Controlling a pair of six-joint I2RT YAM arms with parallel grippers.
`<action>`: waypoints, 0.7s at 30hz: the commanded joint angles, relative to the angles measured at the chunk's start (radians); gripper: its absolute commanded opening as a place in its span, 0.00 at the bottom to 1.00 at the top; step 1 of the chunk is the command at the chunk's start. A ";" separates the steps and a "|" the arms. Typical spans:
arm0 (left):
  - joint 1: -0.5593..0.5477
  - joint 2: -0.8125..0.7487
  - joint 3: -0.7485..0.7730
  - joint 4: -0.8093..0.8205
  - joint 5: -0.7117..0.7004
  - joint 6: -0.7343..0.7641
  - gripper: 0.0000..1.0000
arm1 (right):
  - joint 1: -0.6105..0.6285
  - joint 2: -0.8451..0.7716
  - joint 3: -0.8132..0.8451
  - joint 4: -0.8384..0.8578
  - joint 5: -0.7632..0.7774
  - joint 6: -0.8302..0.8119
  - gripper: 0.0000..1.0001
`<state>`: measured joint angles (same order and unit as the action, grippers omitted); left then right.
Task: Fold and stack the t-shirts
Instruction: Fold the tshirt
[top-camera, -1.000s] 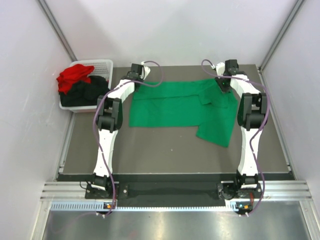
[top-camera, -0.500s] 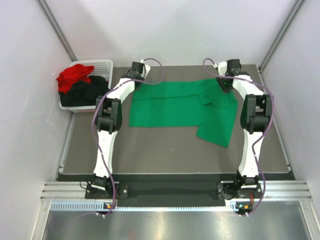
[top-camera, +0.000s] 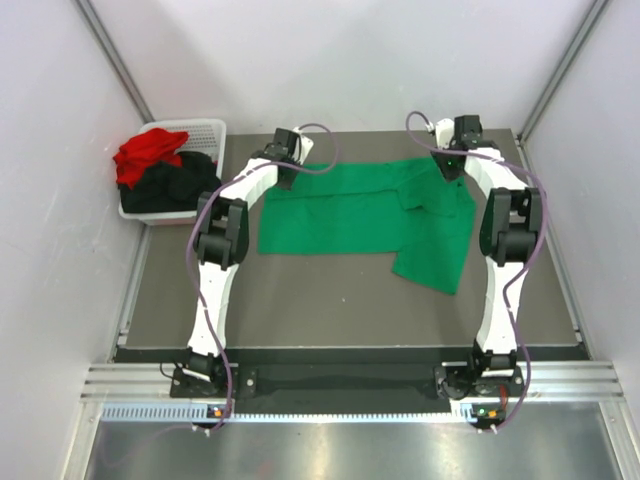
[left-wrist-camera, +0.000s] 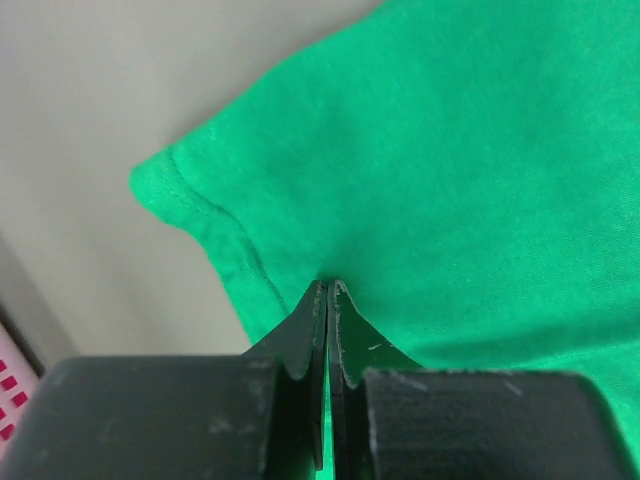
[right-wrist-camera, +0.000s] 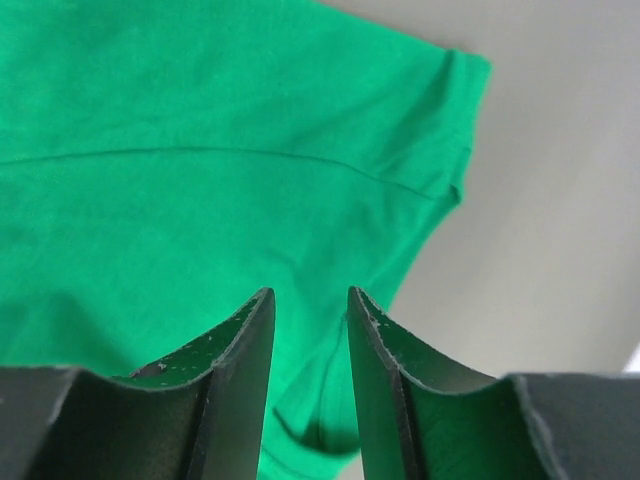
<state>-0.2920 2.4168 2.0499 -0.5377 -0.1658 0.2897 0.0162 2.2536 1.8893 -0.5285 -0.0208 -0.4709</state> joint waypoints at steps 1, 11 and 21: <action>0.005 0.037 -0.010 -0.019 0.017 -0.003 0.00 | -0.009 0.063 0.074 -0.018 -0.002 -0.015 0.36; 0.017 0.156 0.076 -0.001 -0.017 0.040 0.00 | -0.042 0.205 0.240 -0.062 0.053 -0.060 0.33; 0.024 0.171 0.107 0.031 -0.057 0.065 0.00 | -0.041 0.229 0.281 -0.071 0.059 -0.061 0.33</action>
<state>-0.2886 2.5290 2.1777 -0.4713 -0.2291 0.3473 -0.0189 2.4664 2.1418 -0.5808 0.0257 -0.5240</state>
